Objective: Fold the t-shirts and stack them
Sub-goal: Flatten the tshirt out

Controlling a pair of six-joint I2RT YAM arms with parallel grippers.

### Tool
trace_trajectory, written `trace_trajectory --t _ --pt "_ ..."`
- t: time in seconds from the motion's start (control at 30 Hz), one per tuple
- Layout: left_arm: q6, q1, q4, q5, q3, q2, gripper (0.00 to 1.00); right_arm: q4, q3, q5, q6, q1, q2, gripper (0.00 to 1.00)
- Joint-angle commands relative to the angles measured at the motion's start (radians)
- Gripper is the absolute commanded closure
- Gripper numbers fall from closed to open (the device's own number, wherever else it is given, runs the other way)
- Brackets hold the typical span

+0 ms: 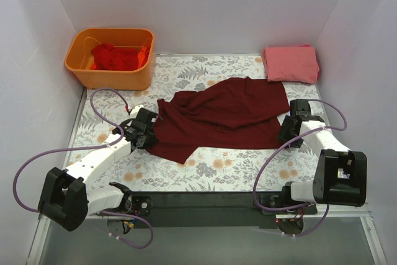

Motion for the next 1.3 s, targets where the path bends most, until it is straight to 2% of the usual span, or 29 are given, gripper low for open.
trace_trajectory --t 0.0,0.33,0.37,0.53,0.63,0.77,0.87,0.97,1.1,1.27 --pt "0.007 0.007 0.015 -0.013 -0.006 -0.026 1.0 0.028 -0.02 0.027 0.006 -0.002 0.016 0.45" --pt "0.009 0.009 0.015 -0.013 -0.008 -0.026 1.0 0.071 -0.068 0.022 0.003 -0.014 0.045 0.52" --pt "0.009 0.009 0.015 -0.013 -0.008 -0.027 1.0 0.074 -0.069 0.02 0.003 -0.018 0.046 0.56" --pt "0.009 0.01 0.017 -0.014 -0.008 -0.027 1.0 0.089 -0.095 0.004 0.002 -0.025 0.051 0.65" --pt "0.007 0.01 0.018 -0.014 -0.009 -0.027 1.0 0.099 -0.112 -0.003 -0.004 -0.029 0.042 0.76" --pt "0.007 0.018 0.032 -0.017 -0.015 -0.03 1.0 0.1 -0.121 -0.003 -0.013 -0.031 0.016 0.99" --pt "0.006 0.052 0.044 -0.008 0.003 -0.014 1.0 0.09 -0.083 -0.004 -0.033 -0.029 -0.012 0.99" --pt "0.027 0.11 0.026 0.001 0.087 0.047 1.0 0.053 0.03 0.004 -0.078 -0.031 -0.035 0.99" --pt "0.049 0.193 -0.061 -0.045 0.32 0.121 1.0 -0.018 0.243 0.007 -0.119 -0.031 -0.07 0.99" --pt "0.061 0.201 -0.224 -0.218 0.8 0.17 1.0 -0.101 0.557 -0.015 -0.148 -0.031 -0.121 0.99"
